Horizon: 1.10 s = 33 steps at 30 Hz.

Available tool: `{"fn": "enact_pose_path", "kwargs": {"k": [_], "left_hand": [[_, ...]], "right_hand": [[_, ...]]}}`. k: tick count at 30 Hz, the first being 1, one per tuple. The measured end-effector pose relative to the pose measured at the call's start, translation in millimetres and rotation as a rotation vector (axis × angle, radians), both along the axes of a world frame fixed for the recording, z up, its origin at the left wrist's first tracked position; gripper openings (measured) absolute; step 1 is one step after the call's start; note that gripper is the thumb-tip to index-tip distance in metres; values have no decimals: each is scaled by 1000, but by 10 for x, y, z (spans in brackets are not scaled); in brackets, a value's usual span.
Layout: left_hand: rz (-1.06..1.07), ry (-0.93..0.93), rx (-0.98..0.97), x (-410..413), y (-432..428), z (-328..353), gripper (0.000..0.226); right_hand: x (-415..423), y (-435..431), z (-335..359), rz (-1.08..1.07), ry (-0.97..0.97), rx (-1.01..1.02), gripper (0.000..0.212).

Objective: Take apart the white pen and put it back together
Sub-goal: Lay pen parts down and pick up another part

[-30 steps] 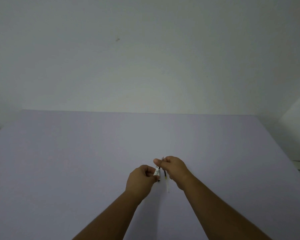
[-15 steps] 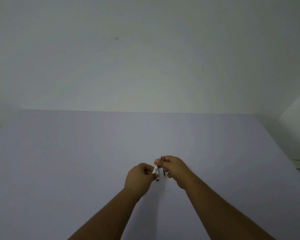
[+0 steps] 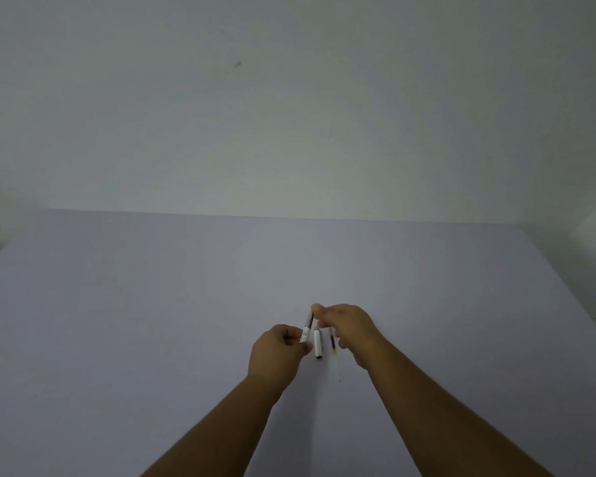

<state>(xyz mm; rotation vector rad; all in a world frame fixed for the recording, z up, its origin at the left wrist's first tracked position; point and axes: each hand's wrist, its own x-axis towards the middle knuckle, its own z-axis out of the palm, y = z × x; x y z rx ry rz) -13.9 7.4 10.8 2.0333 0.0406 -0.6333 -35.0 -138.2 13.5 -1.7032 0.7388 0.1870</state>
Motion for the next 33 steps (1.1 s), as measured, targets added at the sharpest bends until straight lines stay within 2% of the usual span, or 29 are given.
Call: {"fn": "enact_pose_path", "kwargs": {"k": [2,4,6,11,22,25,27,30,33], "left_hand": [[37,33,-23,19,47,-39,13],[70,59,-37,38,92,-99,18],[97,87,-48,44,123,-141,20],[104,120,-47,41,173,-232,21],[97,136,-35,92,233,-301,20],[86,143,-44,90,241,-305,17],[71,147,-47,82,242,-308,14],[55,158,-46,68,221,-312,7],[47,162,-54,63,190,-291,7]], "right_hand": [[47,-50,-113,-3,41,-214,30],[97,-42,-249,91,132,-439,20],[140,22,-361,172,214,-530,14],[199,168,-553,232,269,-659,31],[197,205,-643,204,249,-640,28],[211,191,-563,107,177,-497,27],[231,167,-490,-55,63,-256,22],[283,130,-338,-315,-99,219,16],[315,102,-206,-386,-186,422,14]]}}
